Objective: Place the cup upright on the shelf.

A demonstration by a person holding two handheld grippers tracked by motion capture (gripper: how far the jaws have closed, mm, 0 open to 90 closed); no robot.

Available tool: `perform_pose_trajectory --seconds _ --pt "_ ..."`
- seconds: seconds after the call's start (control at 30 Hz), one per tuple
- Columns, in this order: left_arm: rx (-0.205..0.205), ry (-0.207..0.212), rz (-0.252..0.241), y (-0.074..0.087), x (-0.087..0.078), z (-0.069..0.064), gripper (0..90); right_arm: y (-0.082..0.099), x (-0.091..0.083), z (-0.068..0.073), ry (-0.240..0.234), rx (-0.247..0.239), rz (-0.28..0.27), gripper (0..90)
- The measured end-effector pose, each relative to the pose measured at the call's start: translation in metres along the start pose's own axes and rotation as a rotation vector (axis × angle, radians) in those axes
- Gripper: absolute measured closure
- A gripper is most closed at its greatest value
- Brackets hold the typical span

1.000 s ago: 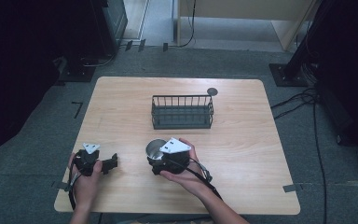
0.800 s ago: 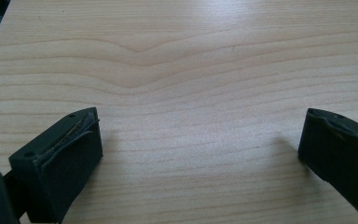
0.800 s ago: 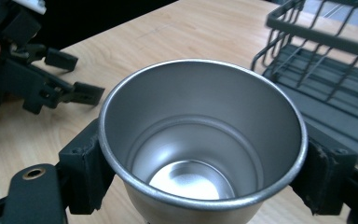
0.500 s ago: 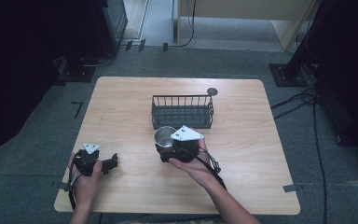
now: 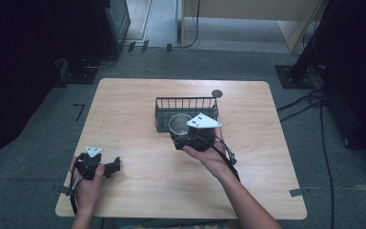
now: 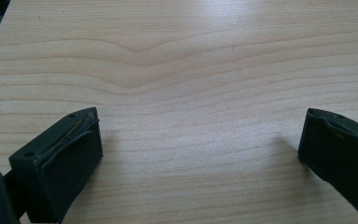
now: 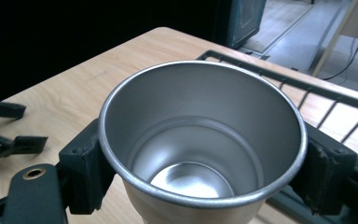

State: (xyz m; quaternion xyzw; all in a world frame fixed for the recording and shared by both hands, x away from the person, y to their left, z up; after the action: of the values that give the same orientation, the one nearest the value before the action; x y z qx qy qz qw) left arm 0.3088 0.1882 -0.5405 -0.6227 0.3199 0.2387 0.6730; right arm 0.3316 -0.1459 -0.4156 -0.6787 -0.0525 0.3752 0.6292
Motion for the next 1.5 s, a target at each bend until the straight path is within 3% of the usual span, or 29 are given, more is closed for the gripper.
perform_pose_trajectory --seconds 0.97,1.5 --pt "0.001 0.0 0.002 0.0 0.0 0.0 0.0 -0.038 0.001 -0.06 0.131 0.062 -0.048 18.2" --pt "-0.001 0.0 -0.001 0.0 0.0 0.0 0.0 -0.045 0.026 -0.094 0.22 0.091 -0.034 18.2"
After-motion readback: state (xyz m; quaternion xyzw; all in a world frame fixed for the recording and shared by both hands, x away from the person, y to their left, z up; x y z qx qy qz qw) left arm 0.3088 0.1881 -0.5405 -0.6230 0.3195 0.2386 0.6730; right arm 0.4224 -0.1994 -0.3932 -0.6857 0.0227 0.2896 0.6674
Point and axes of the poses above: each handheld gripper's, and its own axes: x roughly forward along the jaws, y roughly out of its underside, z roughly to its left, the point moved 3 cm from there along x, roughly forward along the jaws, and after that the axes turned 1 degree about x, right-handed, at the moved point
